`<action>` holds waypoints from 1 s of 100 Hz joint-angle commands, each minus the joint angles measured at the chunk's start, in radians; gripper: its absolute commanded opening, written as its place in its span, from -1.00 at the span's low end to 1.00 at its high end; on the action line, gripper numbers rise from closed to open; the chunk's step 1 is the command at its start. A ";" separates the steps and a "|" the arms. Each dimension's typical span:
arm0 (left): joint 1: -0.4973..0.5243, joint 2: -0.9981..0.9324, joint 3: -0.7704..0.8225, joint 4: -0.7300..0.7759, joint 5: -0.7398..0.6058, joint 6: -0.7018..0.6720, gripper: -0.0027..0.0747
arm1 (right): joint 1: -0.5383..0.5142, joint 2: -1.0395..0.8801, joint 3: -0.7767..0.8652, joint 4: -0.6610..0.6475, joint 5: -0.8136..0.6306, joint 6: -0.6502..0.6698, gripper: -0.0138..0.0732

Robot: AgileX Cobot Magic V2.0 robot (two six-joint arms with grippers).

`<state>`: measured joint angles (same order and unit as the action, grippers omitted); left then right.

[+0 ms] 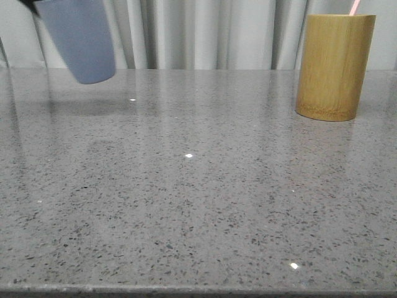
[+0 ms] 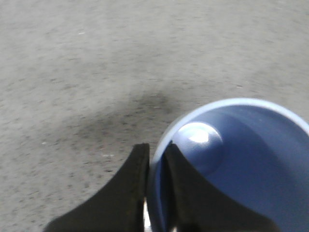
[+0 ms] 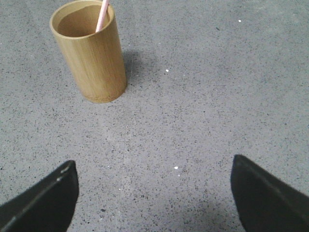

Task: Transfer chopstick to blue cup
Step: 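Carry the blue cup toward the table center and set it down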

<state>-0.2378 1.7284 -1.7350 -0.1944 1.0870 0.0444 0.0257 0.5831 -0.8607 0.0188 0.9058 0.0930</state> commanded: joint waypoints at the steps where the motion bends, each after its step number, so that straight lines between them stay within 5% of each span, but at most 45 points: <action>1: -0.050 -0.042 -0.065 -0.021 -0.012 0.005 -0.98 | -0.003 0.010 -0.035 -0.002 -0.080 -0.003 0.78; 42: -0.224 0.040 -0.114 -0.013 -0.040 0.005 -0.98 | -0.003 0.010 -0.035 -0.002 -0.088 -0.003 0.78; 100: -0.253 0.101 -0.120 0.030 -0.008 0.003 -0.98 | -0.003 0.010 -0.035 -0.002 -0.088 -0.003 0.78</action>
<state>-0.4838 1.8705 -1.8195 -0.1604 1.1019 0.0473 0.0257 0.5831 -0.8607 0.0188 0.8917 0.0930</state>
